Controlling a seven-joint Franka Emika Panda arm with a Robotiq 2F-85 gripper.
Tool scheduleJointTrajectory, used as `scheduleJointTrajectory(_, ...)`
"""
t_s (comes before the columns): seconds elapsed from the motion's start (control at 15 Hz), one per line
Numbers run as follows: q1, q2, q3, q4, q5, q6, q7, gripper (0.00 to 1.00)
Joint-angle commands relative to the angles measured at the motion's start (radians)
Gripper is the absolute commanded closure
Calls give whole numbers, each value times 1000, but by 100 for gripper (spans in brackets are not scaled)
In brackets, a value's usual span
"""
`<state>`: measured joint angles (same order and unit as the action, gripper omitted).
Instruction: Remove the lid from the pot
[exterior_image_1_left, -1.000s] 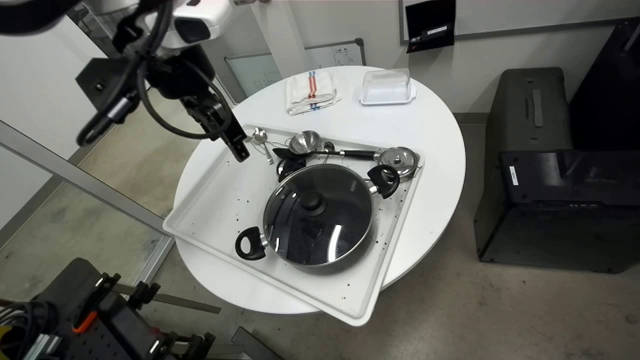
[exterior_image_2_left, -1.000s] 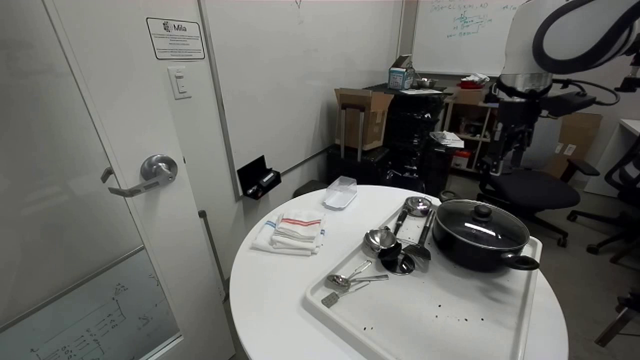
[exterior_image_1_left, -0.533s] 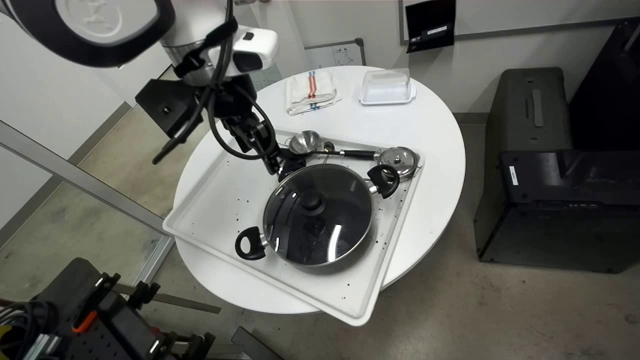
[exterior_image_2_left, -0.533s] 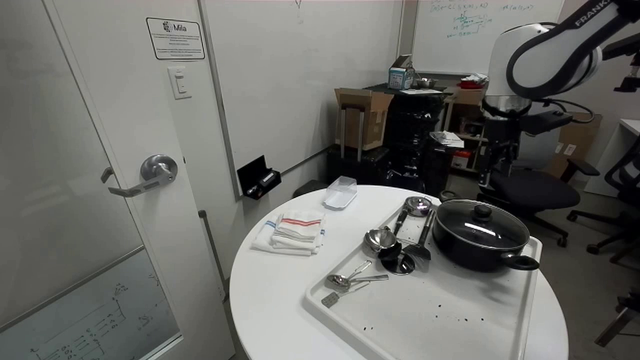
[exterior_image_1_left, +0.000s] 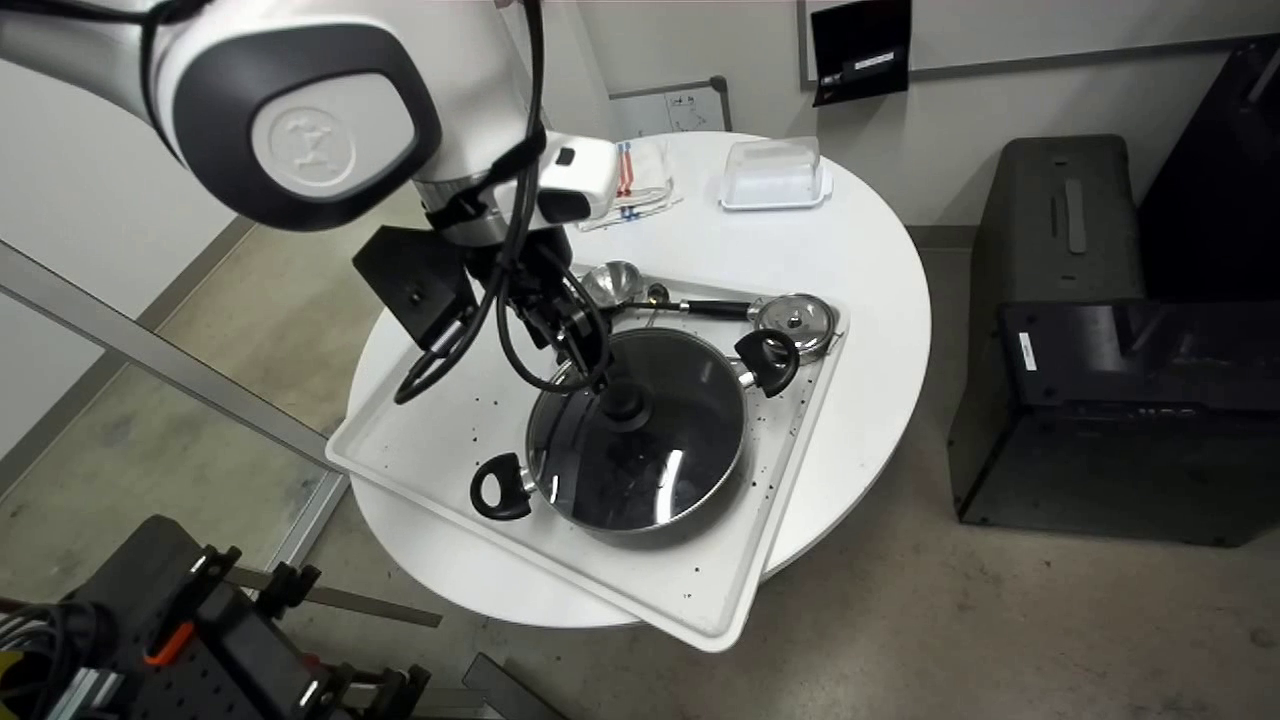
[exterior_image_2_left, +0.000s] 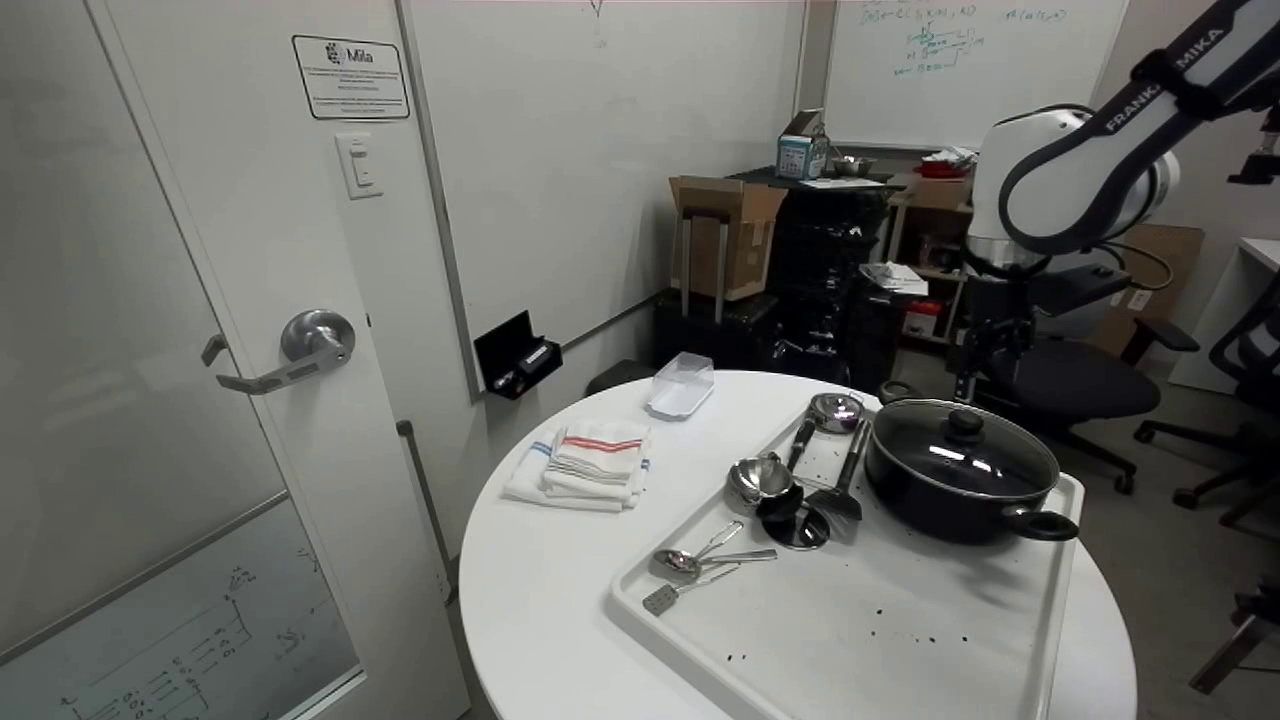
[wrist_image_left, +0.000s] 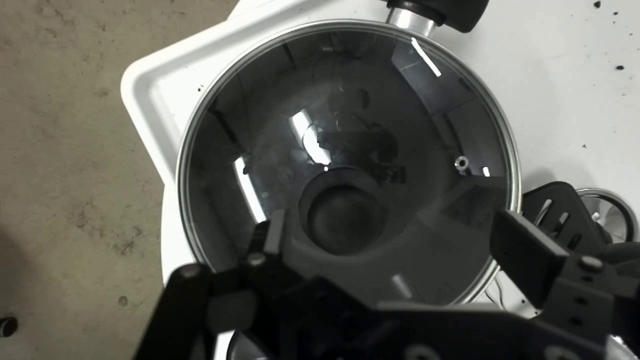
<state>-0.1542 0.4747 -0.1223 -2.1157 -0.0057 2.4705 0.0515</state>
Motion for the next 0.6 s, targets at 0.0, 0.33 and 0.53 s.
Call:
scheduleJointTrajectory(0.0,5,70,-18,35,-1,49,18,0)
scheduleJointTrajectory(0.33,10,134,-35,55,-4,111,36,0)
scheduleJointTrajectory(0.53,13,165,-43,72,-3,130,47,0)
